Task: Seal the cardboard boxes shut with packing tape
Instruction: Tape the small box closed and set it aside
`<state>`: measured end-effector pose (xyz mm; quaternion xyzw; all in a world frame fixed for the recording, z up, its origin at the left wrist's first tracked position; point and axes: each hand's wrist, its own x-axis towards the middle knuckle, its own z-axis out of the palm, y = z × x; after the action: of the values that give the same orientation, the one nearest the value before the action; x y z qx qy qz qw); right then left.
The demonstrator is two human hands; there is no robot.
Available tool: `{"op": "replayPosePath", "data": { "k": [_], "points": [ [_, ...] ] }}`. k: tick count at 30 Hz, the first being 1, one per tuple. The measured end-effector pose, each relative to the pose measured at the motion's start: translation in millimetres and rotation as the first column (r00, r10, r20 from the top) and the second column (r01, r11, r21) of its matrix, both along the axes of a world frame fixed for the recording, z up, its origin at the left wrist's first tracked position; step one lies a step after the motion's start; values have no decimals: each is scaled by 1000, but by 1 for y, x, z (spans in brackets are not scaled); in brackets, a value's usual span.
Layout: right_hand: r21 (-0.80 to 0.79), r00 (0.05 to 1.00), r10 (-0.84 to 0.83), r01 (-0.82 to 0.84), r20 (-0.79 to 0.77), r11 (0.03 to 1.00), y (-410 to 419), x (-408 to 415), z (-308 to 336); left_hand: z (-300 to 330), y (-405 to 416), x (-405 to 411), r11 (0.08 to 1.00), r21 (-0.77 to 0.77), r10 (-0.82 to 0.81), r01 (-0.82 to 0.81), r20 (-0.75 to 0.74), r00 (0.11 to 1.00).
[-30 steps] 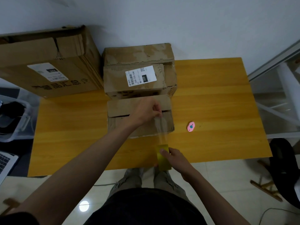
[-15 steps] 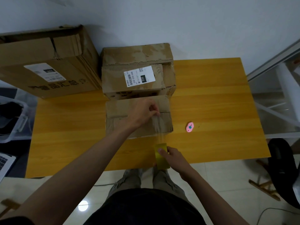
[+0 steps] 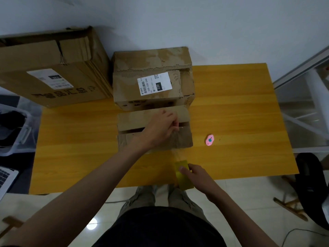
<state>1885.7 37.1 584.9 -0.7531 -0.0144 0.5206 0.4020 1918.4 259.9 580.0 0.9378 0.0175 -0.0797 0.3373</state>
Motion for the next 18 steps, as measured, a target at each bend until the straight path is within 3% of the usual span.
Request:
{"op": "replayPosePath", "data": {
  "k": [10, 18],
  "points": [
    [2, 999, -24, 24, -31, 1000, 2, -7, -6, -5, -17, -11, 988, -100, 112, -115, -34, 993],
    [7, 999, -30, 30, -16, 1000, 1, -7, -4, 1, -18, -9, 977, -195, 61, -85, -125, 990]
  ]
}}
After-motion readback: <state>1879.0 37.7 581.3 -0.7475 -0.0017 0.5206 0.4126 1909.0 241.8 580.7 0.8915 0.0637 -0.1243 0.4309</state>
